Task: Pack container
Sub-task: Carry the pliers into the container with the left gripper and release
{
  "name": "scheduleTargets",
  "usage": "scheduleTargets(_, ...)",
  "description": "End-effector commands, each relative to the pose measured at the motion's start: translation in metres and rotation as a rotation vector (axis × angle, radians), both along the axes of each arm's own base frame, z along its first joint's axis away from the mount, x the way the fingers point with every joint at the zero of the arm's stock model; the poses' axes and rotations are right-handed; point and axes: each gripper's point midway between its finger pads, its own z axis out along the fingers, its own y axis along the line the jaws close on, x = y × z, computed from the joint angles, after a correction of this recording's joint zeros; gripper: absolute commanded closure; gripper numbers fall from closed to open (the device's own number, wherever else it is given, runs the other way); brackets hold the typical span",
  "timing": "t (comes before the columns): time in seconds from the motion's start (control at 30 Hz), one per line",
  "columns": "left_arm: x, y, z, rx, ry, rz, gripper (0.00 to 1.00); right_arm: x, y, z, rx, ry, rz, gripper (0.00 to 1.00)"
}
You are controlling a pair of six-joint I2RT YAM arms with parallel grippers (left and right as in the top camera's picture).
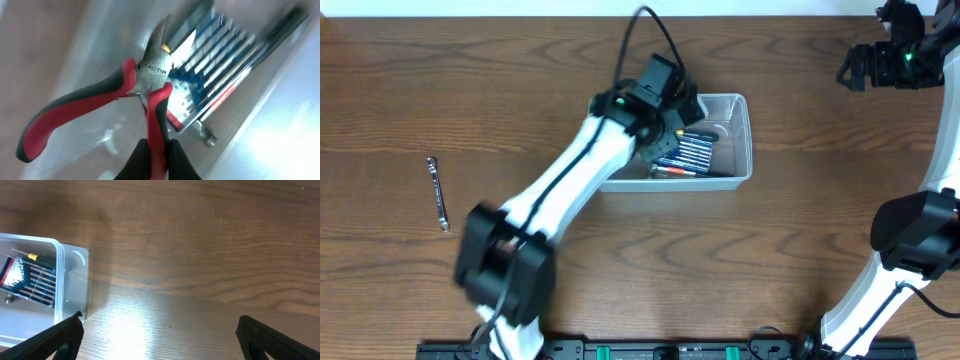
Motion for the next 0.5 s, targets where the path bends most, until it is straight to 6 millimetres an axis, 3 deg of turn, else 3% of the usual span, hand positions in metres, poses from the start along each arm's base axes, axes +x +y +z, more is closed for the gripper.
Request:
scheduleTargets(0.0, 0.002, 0.012, -0.037, 0.061, 0.064, -0.011, 0.94, 0.000, 0.000, -0.004, 0.010, 0.015, -0.012, 0.01)
scheduleTargets(0.1, 0.005, 0.020, -0.055, 0.079, 0.100, 0.011, 0.94, 0.000, 0.000, -0.004, 0.010, 0.015, -0.012, 0.01)
scheduleTargets(0.47, 0.007, 0.038, -0.080, 0.103, 0.164, 0.048, 0.94, 0.000, 0.000, -0.004, 0.010, 0.014, -0.012, 0.01)
